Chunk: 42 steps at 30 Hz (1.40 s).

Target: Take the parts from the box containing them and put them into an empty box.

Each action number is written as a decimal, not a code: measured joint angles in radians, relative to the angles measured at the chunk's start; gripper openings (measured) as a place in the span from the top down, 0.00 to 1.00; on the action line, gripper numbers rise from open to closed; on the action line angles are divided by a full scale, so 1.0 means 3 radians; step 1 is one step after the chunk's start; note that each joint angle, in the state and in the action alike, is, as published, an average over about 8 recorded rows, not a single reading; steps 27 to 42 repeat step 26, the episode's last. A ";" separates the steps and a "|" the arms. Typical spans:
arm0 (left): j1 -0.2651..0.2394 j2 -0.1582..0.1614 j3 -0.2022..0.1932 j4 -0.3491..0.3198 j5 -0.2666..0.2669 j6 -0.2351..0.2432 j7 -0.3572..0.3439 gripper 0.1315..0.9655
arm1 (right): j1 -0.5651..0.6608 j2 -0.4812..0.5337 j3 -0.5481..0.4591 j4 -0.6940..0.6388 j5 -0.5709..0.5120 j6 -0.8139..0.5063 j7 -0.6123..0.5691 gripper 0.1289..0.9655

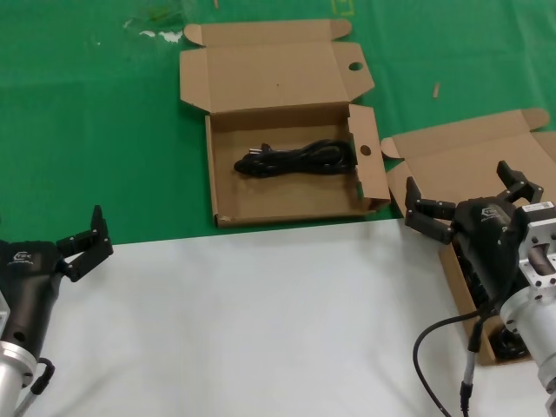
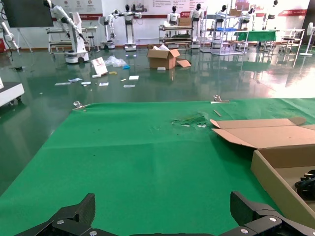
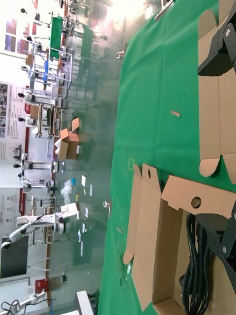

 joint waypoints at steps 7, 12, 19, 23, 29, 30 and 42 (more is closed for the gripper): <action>0.0000 0.0000 0.0000 0.0000 0.0000 0.0000 0.0000 0.00 | 0.0000 0.0000 0.0000 0.0000 0.0000 0.0000 0.0000 0.00; 0.0000 0.0000 0.0000 0.0000 0.0000 0.0000 0.0000 0.00 | 0.0000 0.0000 0.0000 0.0000 0.0000 0.0000 0.0000 0.00; 0.0000 0.0000 0.0000 0.0000 0.0000 0.0000 0.0000 0.00 | 0.0000 0.0000 0.0000 0.0000 0.0000 0.0000 0.0000 0.00; 0.0000 0.0000 0.0000 0.0000 0.0000 0.0000 0.0000 0.00 | 0.0000 0.0000 0.0000 0.0000 0.0000 0.0000 0.0000 0.00; 0.0000 0.0000 0.0000 0.0000 0.0000 0.0000 0.0000 0.00 | 0.0000 0.0000 0.0000 0.0000 0.0000 0.0000 0.0000 0.00; 0.0000 0.0000 0.0000 0.0000 0.0000 0.0000 0.0000 0.00 | 0.0000 0.0000 0.0000 0.0000 0.0000 0.0000 0.0000 0.00; 0.0000 0.0000 0.0000 0.0000 0.0000 0.0000 0.0000 0.00 | 0.0000 0.0000 0.0000 0.0000 0.0000 0.0000 0.0000 0.00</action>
